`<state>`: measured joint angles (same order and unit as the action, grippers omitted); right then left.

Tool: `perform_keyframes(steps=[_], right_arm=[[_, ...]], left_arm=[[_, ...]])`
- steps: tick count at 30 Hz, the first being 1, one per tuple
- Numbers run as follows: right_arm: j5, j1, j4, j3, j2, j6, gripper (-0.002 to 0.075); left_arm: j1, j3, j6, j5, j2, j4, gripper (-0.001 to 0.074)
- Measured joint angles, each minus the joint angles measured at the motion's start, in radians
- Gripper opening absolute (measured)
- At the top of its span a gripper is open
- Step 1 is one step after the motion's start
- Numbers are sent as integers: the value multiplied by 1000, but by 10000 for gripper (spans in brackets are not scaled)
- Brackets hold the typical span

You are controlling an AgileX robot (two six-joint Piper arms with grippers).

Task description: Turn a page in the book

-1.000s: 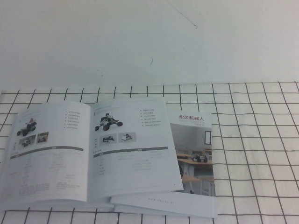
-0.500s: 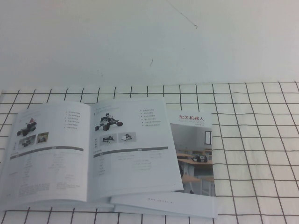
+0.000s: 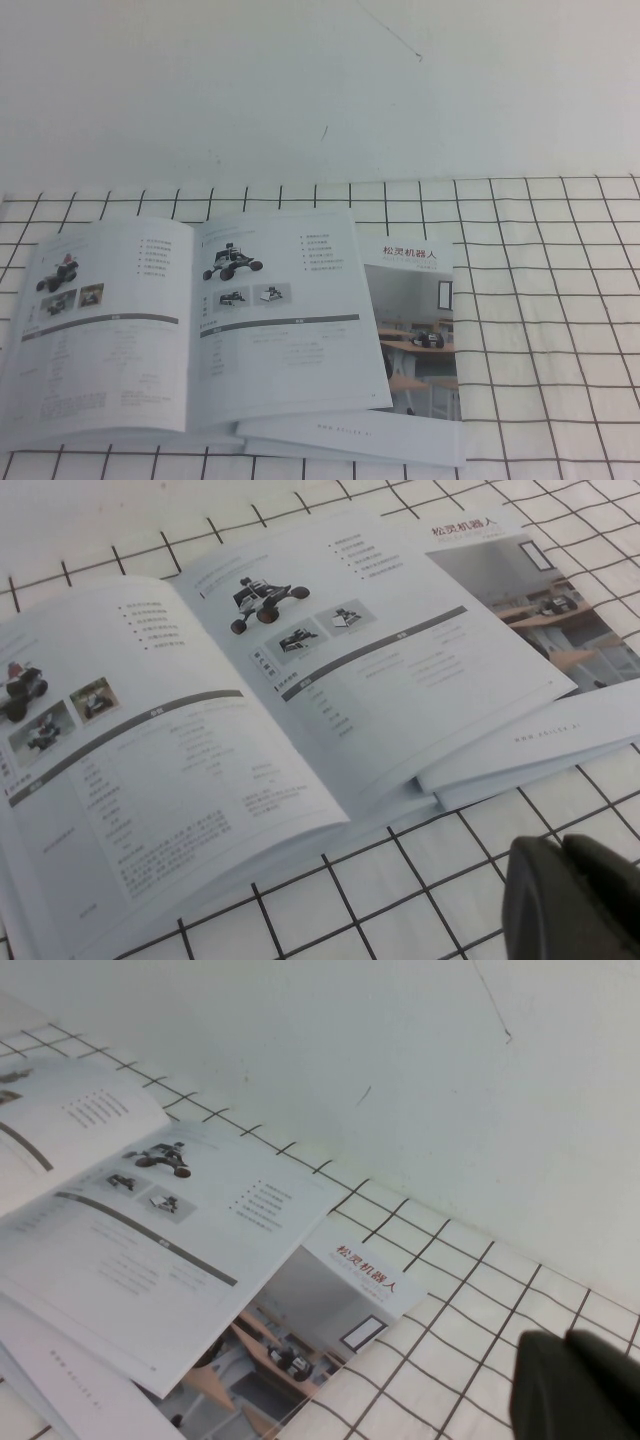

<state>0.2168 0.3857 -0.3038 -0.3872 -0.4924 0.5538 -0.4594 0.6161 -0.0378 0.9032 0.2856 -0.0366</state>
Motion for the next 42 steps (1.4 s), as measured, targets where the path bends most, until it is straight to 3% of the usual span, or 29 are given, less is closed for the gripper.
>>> perform_keyframes(steps=[6, 13, 17, 19, 25, 34, 42], right_arm=[[0, 0, 0, 0, 0, 0, -2], [0, 0, 0, 0, 0, 0, -2], [0, 0, 0, 0, 0, 0, -2], [0, 0, 0, 0, 0, 0, -2], [0, 0, 0, 0, 0, 0, -2], [3, 0, 0, 0, 0, 0, -2], [16, 0, 0, 0, 0, 0, -2]], left_arm=[[30, 0, 0, 7, -17, -2, -3], [286, 0, 0, -20, -18, 23, -3], [432, -16, 0, -182, -18, 61, -3], [464, -45, 0, -293, -21, 68, -3], [469, -246, 0, -543, -97, 89, -3], [449, -527, -145, -585, -296, 109, -3], [431, -577, -233, -622, -296, 117, -3]])
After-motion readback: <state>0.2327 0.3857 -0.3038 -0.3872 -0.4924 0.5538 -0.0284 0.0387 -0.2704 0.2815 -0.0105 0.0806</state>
